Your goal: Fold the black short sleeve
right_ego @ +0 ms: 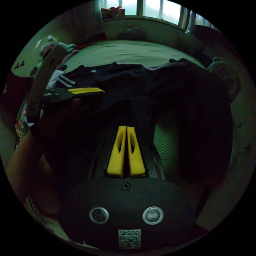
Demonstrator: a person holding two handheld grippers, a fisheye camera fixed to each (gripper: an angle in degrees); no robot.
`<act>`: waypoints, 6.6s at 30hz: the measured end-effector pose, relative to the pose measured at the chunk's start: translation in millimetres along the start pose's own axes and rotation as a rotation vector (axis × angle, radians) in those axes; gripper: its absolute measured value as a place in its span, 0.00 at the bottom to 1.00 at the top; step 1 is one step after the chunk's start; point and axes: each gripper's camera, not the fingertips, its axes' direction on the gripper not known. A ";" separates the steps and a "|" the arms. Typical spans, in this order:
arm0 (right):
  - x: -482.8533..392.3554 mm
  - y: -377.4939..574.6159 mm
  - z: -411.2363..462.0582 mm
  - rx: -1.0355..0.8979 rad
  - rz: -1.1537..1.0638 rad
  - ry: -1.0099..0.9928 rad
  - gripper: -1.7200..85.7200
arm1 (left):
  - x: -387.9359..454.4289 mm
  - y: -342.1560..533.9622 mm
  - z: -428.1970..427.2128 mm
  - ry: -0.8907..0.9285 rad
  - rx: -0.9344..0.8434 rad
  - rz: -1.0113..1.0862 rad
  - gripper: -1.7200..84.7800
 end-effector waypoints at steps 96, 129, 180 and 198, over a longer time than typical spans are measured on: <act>36.5 207.5 -1.4 -0.135 0.114 0.018 0.13 | -208.1 350.5 -141.2 -0.050 -0.124 -0.218 0.15; 76.3 252.9 -15.4 -0.023 0.134 -0.032 0.12 | -329.0 425.2 -268.9 -0.187 0.030 -0.294 0.13; 50.2 363.9 -68.4 0.025 0.130 -0.076 0.09 | -292.7 557.6 -295.3 -0.061 -0.089 -0.330 0.09; 81.9 415.0 -209.7 0.131 0.086 -0.127 0.03 | -260.6 598.8 -428.3 -0.006 0.031 -0.209 0.07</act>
